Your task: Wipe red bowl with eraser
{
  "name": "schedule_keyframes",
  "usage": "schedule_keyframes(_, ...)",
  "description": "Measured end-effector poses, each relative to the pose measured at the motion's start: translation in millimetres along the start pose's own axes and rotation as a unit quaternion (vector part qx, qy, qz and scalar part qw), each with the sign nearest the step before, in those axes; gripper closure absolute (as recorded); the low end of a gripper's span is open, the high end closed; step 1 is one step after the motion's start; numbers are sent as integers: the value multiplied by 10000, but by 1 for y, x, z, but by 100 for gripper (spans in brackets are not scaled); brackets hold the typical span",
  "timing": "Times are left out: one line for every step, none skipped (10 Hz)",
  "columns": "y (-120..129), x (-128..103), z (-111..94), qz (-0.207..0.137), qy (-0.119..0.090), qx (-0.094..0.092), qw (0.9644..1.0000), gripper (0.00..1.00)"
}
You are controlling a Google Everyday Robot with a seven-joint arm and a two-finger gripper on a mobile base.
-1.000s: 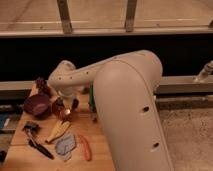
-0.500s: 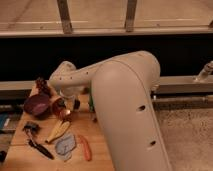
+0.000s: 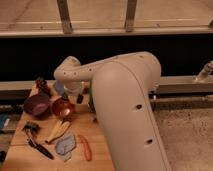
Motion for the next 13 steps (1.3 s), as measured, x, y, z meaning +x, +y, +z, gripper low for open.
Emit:
schedule_keyframes(-1, -11, 0, -60, -101, -10, 9999, 100)
schedule_keyframes(0, -22, 1, -163, -183, -30, 9997, 100)
schedule_keyframes(7, -33, 1, -282, -259, -64, 9992, 100)
schedule_keyframes(24, -49, 0, -469, -385, -138, 9981, 100)
schedule_keyframes(40, -60, -1, -615, -480, -196, 9968, 100)
schedule_keyframes(51, -65, -1, -711, -538, -234, 9957, 100)
schedule_keyframes(62, -69, -1, -798, -585, -276, 9947, 100)
schedule_keyframes(71, -66, 0, -808, -589, -326, 9944, 100)
schedule_keyframes(74, -58, 1, -749, -559, -353, 9950, 100)
schedule_keyframes(73, -46, 2, -662, -496, -355, 9959, 100)
schedule_keyframes(69, -29, 3, -520, -407, -353, 9972, 100)
schedule_keyframes(63, -15, 5, -349, -338, -351, 9982, 100)
schedule_keyframes(56, -3, 5, -213, -256, -322, 9989, 100)
